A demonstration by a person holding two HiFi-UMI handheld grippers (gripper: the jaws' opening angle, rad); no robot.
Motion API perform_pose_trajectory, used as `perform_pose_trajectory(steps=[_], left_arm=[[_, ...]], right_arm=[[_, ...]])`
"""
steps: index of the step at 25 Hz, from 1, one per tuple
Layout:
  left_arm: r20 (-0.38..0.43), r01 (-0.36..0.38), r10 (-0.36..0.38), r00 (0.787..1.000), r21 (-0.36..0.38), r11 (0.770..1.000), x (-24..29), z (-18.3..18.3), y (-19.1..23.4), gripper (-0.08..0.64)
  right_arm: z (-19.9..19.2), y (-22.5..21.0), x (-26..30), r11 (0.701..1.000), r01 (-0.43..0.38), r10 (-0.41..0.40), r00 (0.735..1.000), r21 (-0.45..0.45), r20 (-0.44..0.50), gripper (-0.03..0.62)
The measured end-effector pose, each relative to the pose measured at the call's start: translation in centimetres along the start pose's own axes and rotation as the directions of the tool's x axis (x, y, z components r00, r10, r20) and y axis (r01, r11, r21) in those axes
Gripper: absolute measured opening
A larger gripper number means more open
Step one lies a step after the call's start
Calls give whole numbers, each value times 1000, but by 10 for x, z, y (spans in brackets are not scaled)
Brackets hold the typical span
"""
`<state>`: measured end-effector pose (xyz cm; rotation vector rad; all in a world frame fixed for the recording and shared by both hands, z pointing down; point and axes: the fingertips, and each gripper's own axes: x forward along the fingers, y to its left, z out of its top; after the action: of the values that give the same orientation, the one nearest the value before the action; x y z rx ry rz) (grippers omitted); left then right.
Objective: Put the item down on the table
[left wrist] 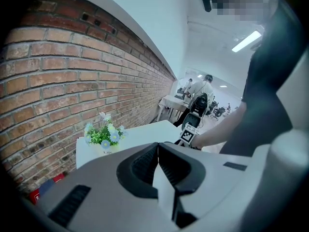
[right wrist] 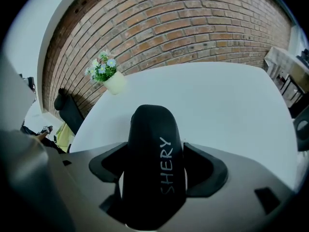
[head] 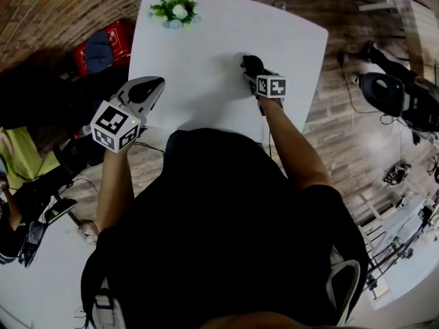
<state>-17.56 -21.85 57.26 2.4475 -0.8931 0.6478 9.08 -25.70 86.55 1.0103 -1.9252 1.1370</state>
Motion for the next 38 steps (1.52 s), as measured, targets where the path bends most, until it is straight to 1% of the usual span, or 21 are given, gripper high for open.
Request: perform_pose_trajectory(steps=[8, 14, 22, 27, 34, 38], left_arm=[[6, -11, 11, 1000, 4, 1000, -3, 1, -5, 11], [13, -11, 11, 1000, 17, 1000, -3, 5, -13, 11], [20, -11, 10, 1000, 34, 999, -2, 11, -24, 11], [25, -8, 7, 1000, 45, 999, 0, 14, -33, 11], [32, -4, 2, 999, 63, 998, 3, 20, -48, 11], [35, 1, -3, 999, 75, 997, 6, 23, -56, 11]], right_arm=[[-1, -1, -4, 1000, -6, 6, 1000, -7, -1, 356], [-1, 1, -12, 999, -39, 39, 999, 20, 13, 359], [2, -2, -23, 999, -45, 44, 999, 26, 32, 360], [0, 0, -33, 999, -40, 40, 999, -16, 35, 360], [-4, -1, -50, 999, -47, 48, 998, -24, 48, 360], [-5, -3, -62, 998, -34, 37, 998, -50, 54, 360]])
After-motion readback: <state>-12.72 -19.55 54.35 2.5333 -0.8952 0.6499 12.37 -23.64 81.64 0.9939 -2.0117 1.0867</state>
